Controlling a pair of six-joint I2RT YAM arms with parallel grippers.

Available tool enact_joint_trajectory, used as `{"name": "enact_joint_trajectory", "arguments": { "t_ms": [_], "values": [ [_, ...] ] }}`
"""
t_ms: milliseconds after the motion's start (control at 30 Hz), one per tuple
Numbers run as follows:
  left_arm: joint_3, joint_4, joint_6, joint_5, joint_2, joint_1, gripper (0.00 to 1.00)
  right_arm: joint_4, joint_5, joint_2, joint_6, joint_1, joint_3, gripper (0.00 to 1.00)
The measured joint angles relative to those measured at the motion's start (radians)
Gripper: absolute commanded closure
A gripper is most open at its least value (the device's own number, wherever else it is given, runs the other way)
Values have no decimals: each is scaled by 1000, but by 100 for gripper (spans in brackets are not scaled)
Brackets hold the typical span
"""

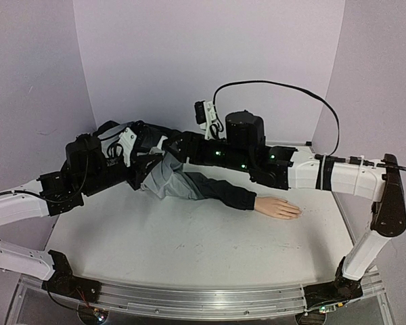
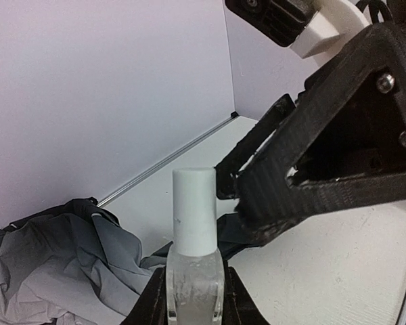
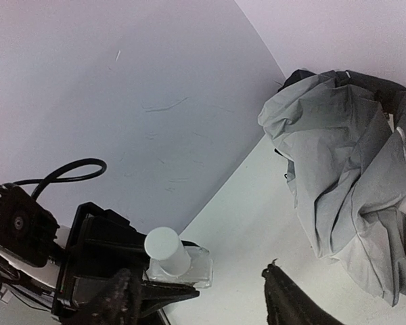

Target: Paint the nails

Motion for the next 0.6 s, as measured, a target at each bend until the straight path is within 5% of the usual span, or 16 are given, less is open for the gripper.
{"name": "enact_joint_trajectory", "arguments": {
  "t_ms": [267, 600],
  "values": [
    [0, -3, 0, -9, 0, 1, 100, 11, 3, 55, 64, 6, 41, 61],
    [0, -3, 0, -8, 0, 1, 100, 68, -3, 63, 106, 7, 42, 65]
  ]
}}
